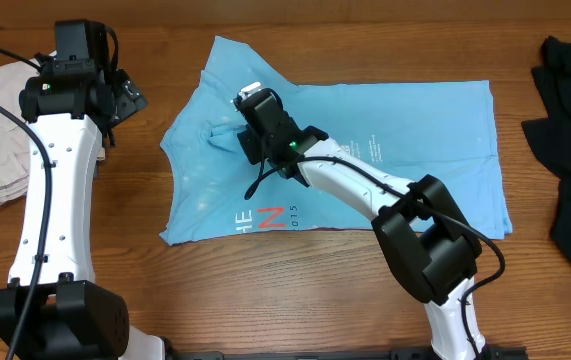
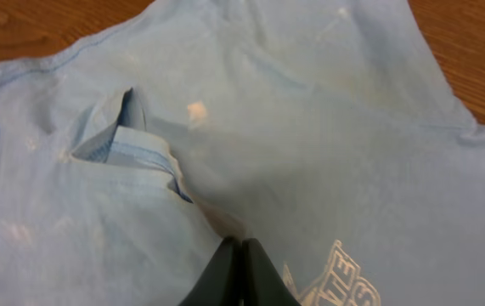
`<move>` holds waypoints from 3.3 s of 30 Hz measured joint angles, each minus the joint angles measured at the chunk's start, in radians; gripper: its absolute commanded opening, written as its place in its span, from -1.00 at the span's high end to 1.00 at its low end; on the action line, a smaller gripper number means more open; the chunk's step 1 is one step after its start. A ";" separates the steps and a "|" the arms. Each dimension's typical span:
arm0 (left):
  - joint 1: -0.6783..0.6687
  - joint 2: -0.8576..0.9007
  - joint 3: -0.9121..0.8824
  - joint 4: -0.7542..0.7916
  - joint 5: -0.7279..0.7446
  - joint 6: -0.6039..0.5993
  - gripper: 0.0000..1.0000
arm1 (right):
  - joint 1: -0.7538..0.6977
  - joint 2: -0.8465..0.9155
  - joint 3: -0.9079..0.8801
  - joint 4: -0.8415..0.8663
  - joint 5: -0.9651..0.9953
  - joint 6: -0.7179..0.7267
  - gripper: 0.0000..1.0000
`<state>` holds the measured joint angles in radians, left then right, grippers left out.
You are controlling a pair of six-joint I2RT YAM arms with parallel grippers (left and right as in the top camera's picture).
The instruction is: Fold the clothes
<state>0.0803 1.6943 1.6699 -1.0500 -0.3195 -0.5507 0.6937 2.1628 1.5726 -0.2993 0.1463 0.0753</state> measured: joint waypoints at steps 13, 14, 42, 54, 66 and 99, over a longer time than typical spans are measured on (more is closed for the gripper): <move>0.000 0.000 0.000 0.000 0.000 0.000 -1.00 | 0.000 0.080 0.001 0.031 0.119 0.012 -0.05; 0.000 0.000 0.000 0.000 0.000 0.000 -0.99 | 0.000 0.070 0.001 0.018 0.130 0.017 -0.06; 0.000 0.000 0.000 0.000 -0.006 0.000 -0.99 | -0.864 -0.387 0.044 -0.460 -0.048 0.140 -0.47; 0.000 0.000 0.000 0.000 -0.006 0.000 -1.00 | -0.907 -0.077 0.043 -0.193 -0.098 0.106 -0.40; 0.000 0.000 0.000 0.000 -0.006 0.000 -1.00 | -0.908 0.058 0.043 -0.058 -0.001 0.104 -0.43; 0.000 0.000 0.000 0.000 -0.006 0.000 -0.99 | -0.942 0.153 0.043 0.097 0.026 0.052 -0.33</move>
<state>0.0803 1.6943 1.6699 -1.0504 -0.3260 -0.5507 -0.2481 2.3154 1.6154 -0.2028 0.1726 0.1276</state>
